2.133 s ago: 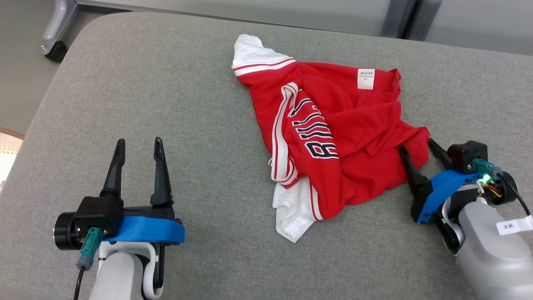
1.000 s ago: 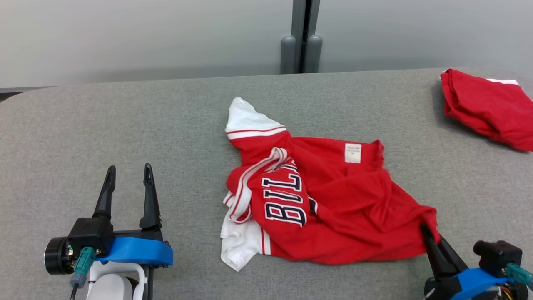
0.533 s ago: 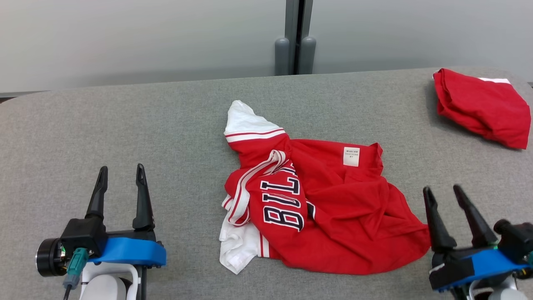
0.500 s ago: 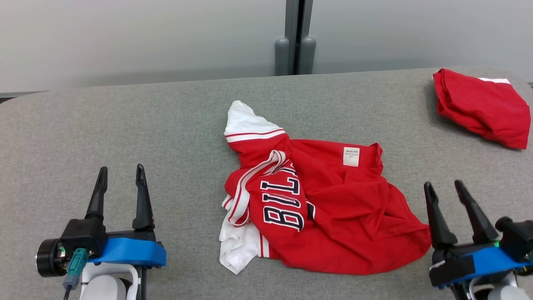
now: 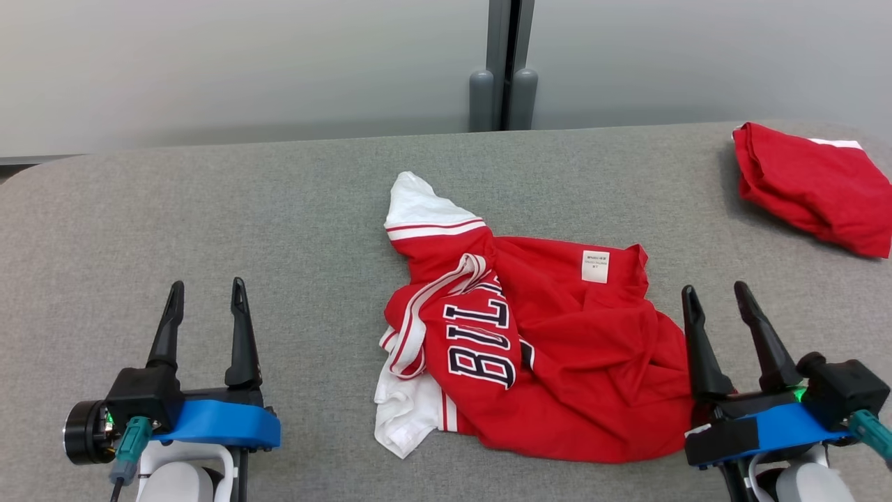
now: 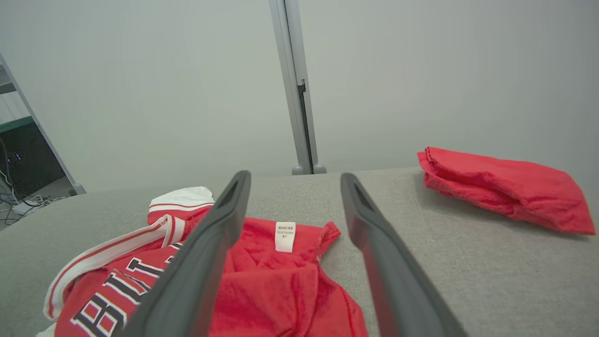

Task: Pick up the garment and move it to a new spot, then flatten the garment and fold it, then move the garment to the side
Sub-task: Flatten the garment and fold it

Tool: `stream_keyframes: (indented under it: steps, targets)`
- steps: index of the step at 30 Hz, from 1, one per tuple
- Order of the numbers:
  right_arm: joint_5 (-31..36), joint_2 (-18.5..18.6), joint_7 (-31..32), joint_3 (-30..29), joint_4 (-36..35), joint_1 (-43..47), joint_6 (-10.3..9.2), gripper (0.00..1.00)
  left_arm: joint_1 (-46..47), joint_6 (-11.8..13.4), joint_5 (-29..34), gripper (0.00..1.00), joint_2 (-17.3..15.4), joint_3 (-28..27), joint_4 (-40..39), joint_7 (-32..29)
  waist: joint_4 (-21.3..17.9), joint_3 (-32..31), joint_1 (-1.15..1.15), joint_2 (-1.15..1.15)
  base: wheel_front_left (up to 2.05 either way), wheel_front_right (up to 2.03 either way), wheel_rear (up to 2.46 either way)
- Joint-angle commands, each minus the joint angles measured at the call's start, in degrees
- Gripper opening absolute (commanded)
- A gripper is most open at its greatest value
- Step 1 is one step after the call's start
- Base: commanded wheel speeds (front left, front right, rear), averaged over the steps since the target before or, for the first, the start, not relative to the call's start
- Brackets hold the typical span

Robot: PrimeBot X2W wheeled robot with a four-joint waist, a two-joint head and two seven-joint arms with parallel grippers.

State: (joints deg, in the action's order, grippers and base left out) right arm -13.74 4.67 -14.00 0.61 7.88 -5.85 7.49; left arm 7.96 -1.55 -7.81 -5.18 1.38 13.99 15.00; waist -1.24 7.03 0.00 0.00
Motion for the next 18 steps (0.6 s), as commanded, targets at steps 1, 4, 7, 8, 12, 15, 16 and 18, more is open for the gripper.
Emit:
stream_keyframes:
  steps: [1, 4, 7, 8, 12, 15, 16, 18]
  targets:
    - [0.1, -0.1, -0.4, 0.1, 0.5, -0.8, 0.02, 1.00, -0.2, 0.0, 0.4, 1.00, 0.0, 0.3, 0.0, 0.2, 0.1, 0.0, 0.00, 0.00, 0.00, 0.00, 0.00]
    - [0.6, -0.4, -0.7, 0.2, 2.0, -1.2, 0.02, 1.00, -0.2, 0.1, 0.4, 1.00, 0.0, 0.3, 0.1, 0.2, 0.2, 0.0, 0.00, 0.00, 0.00, 0.00, 0.00]
    - [0.9, -0.5, -0.8, 0.3, 3.1, -1.5, 0.02, 1.00, -0.3, 0.2, 0.4, 1.00, 0.0, 0.3, 0.2, 0.2, 0.1, 0.0, 0.00, 0.00, 0.00, 0.00, 0.00]
    - [0.9, -0.5, -0.8, 0.3, 3.4, -1.8, 0.02, 1.00, -0.1, 0.1, 0.4, 1.00, 0.0, 0.5, 0.2, 0.2, 0.0, 0.1, 0.00, 0.00, 0.00, 0.00, 0.00]
    - [1.1, -0.2, -1.0, 0.4, 3.8, -2.5, 0.02, 1.00, 1.6, -0.9, 1.1, 1.00, 0.3, 2.5, 0.6, 0.2, -0.2, 0.3, 0.00, 0.00, 0.00, 0.00, 0.00]
    - [1.0, 0.1, -1.1, 0.5, 4.0, -2.9, 0.02, 1.00, 2.9, -1.6, 1.6, 1.00, 0.7, 5.0, 1.6, 0.2, -0.4, 0.4, 0.00, 0.00, 0.00, 0.00, 0.00]
    - [0.9, 0.2, -1.1, 0.5, 4.2, -3.0, 0.02, 1.00, 3.2, -2.0, 1.8, 1.00, 0.8, 6.0, 2.2, 0.2, -0.4, 0.4, 0.00, 0.00, 0.00, 0.00, 0.00]
    - [0.9, 0.3, -1.1, 0.5, 4.3, -3.0, 0.02, 1.00, 4.1, -2.5, 2.1, 1.00, 1.0, 7.8, 3.3, 0.2, -0.6, 0.4, 0.00, 0.00, 0.00, 0.00, 0.00]
